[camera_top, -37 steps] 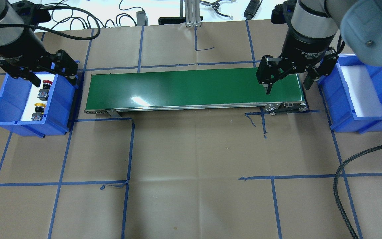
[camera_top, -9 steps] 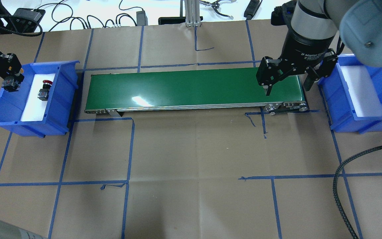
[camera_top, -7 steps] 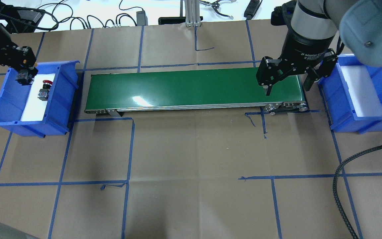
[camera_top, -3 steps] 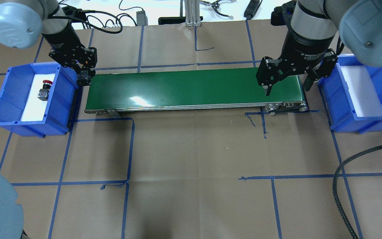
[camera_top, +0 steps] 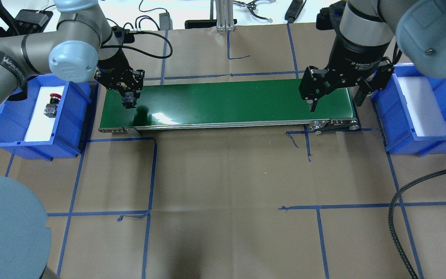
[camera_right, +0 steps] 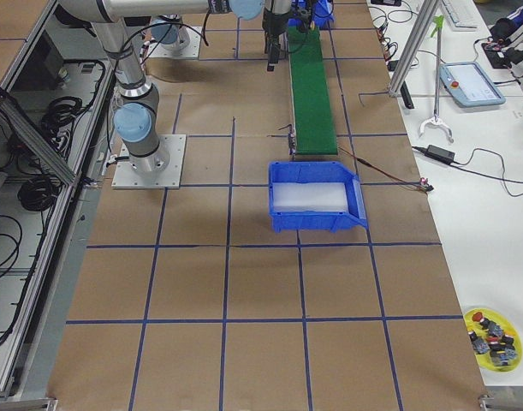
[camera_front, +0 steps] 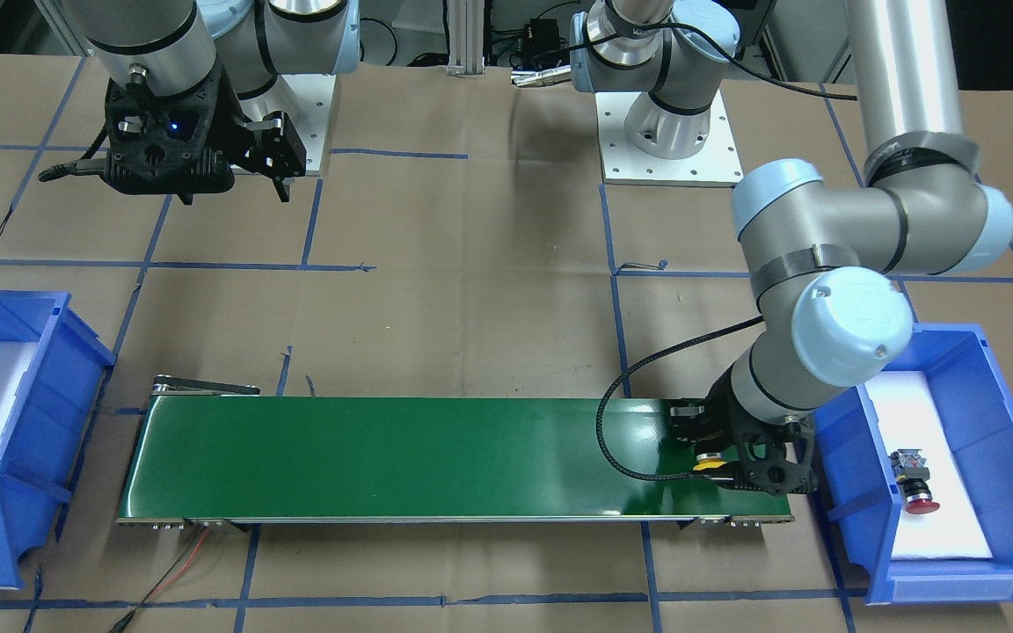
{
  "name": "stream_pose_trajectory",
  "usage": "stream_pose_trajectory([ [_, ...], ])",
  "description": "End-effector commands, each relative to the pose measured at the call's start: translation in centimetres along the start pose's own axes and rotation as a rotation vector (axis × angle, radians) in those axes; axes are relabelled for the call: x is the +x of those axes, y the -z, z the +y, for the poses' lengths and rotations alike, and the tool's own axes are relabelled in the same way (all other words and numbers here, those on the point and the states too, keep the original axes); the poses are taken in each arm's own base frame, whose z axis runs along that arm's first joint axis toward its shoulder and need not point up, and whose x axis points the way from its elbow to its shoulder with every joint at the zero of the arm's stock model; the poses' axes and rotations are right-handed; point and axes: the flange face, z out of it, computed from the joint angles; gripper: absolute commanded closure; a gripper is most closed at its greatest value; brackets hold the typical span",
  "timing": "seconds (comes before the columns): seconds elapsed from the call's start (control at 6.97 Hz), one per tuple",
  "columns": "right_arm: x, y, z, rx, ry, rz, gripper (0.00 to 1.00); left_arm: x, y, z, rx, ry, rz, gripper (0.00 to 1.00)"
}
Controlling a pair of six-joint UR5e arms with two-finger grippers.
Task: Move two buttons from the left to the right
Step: 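Lift the yellow button with the left gripper and carry it over the belt, then set the yellow button on the belt and open the left gripper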
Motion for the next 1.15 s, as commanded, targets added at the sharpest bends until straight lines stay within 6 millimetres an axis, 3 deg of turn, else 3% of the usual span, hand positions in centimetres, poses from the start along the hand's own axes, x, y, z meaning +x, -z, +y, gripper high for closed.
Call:
stream_pose_trajectory([
  [0.0, 0.0, 0.0, 0.0, 0.000, 0.000, 0.000, 0.00, 0.3, -1.6, 0.2, 0.005, -0.001, -0.001, 0.91],
  [0.14, 0.0, 0.0, 0.0, 0.000, 0.000, 0.000, 0.00, 0.3, -1.9, 0.3, -0.001, -0.001, -0.003, 0.55],
  [0.29, 0.0, 0.0, 0.0, 0.000, 0.000, 0.002, 0.00, 0.3, -1.6, 0.3, 0.004, 0.005, -0.001, 0.01],
  [0.43, 0.0, 0.0, 0.0, 0.000, 0.000, 0.000, 0.00, 0.2, -0.3, -0.4, 0.031, 0.038, -0.007, 0.00],
  [1.0, 0.0, 0.0, 0.0, 0.000, 0.000, 0.000, 0.00, -0.3, 11.0, 1.7, 0.047, 0.033, -0.012, 0.00],
])
